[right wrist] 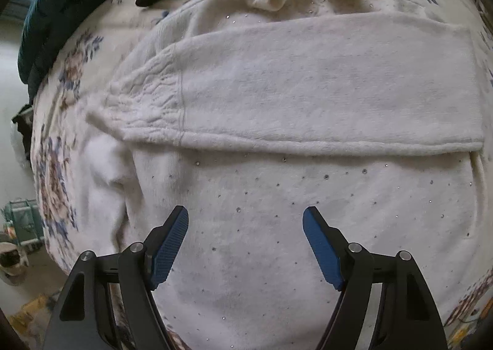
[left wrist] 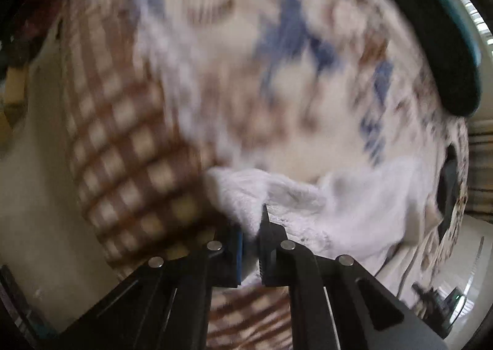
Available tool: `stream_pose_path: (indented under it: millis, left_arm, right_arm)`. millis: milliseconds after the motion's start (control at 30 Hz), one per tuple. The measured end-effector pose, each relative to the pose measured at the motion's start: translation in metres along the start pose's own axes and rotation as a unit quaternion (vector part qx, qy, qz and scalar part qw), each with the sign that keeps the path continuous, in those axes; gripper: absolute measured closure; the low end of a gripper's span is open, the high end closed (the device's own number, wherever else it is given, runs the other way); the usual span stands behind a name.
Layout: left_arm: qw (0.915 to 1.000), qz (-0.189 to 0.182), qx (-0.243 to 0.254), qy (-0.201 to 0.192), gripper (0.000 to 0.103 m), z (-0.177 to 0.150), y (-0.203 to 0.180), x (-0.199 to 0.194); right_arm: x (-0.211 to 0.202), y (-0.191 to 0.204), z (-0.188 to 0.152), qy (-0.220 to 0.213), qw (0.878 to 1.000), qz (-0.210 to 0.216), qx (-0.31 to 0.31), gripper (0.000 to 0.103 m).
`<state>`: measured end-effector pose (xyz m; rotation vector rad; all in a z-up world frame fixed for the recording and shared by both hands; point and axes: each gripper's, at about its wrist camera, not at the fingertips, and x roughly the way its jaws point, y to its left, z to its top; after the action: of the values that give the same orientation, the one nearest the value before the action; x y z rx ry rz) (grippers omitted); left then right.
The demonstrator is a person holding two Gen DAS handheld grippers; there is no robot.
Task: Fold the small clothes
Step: 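Fold the held sleeve across the sweater body and open the right tool, then grasp the other sleeve cuff with the left tool, fold it across, release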
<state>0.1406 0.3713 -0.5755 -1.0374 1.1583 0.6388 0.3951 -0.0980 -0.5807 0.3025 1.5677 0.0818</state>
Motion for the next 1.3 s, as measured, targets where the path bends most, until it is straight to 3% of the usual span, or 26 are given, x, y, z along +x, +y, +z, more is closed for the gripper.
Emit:
stream_pose_path:
  millis: [167, 300, 367, 400, 433, 467, 500, 567, 700, 767, 800, 833, 900, 1067, 1167, 1300]
  left_arm:
    - [0.9977, -0.007, -0.022, -0.064, 0.097, 0.062, 0.018, -0.019]
    - [0.997, -0.043, -0.055, -0.033, 0.088, 0.084, 0.035, -0.004]
    - [0.9933, -0.074, -0.085, -0.025, 0.078, 0.074, 0.045, -0.007]
    - [0.9911, -0.088, -0.098, -0.023, 0.061, 0.07, 0.052, -0.008]
    - [0.9875, -0.101, -0.12, -0.02, 0.036, 0.059, 0.057, -0.009]
    - [0.9831, -0.111, -0.144, -0.019, 0.032, 0.05, 0.066, -0.012]
    - [0.9733, -0.14, -0.181, -0.02, 0.031, 0.034, 0.072, -0.01]
    - [0.9625, -0.163, -0.217, -0.005, 0.031, 0.02, 0.075, 0.004]
    - [0.9568, -0.152, -0.247, -0.016, 0.032, 0.022, 0.068, 0.032]
    - [0.9605, -0.125, -0.246, -0.04, 0.036, 0.037, 0.059, 0.038]
    - [0.9653, -0.103, -0.233, -0.057, 0.06, 0.045, 0.052, 0.036]
    - [0.9715, -0.081, -0.211, -0.073, 0.095, 0.055, 0.042, 0.032]
    - [0.98, -0.056, -0.166, -0.094, 0.094, 0.071, 0.02, 0.026]
    - [0.9878, -0.019, -0.026, -0.152, 0.095, 0.083, -0.052, -0.013]
    - [0.9822, -0.021, 0.066, -0.174, 0.095, 0.071, -0.12, -0.036]
    - [0.9639, -0.07, 0.193, -0.169, 0.095, 0.024, -0.248, -0.044]
  right_arm:
    - [-0.005, 0.01, 0.001, -0.005, 1.0, -0.002, -0.018, 0.024]
    - [-0.006, 0.013, 0.004, -0.007, 1.0, -0.002, -0.009, 0.024]
    - [-0.007, 0.013, 0.005, -0.009, 1.0, 0.001, -0.005, 0.024]
    - [-0.007, 0.013, 0.005, -0.008, 1.0, 0.001, -0.004, 0.024]
    - [-0.007, 0.013, 0.005, -0.007, 1.0, 0.001, -0.004, 0.025]
    - [-0.007, 0.013, 0.004, -0.007, 1.0, 0.002, -0.004, 0.025]
    - [-0.006, 0.013, 0.004, -0.006, 1.0, 0.002, -0.004, 0.025]
    - [-0.006, 0.013, 0.003, -0.004, 1.0, 0.005, -0.001, 0.025]
    - [-0.004, 0.012, 0.003, -0.006, 1.0, 0.0, 0.001, 0.025]
    - [-0.005, 0.011, 0.004, -0.014, 1.0, -0.018, 0.001, 0.025]
    - [-0.007, 0.011, 0.005, -0.02, 0.999, -0.034, -0.001, 0.025]
    - [-0.008, 0.011, 0.007, -0.027, 0.998, -0.057, -0.005, 0.025]
    - [-0.01, 0.01, 0.011, -0.038, 0.991, -0.127, -0.018, 0.025]
    - [-0.021, -0.011, 0.017, -0.057, 0.986, -0.155, -0.009, 0.025]
    - [-0.025, -0.033, 0.02, -0.056, 0.987, -0.149, 0.003, 0.025]
    - [-0.03, -0.067, 0.028, -0.046, 0.994, -0.096, 0.034, 0.025]
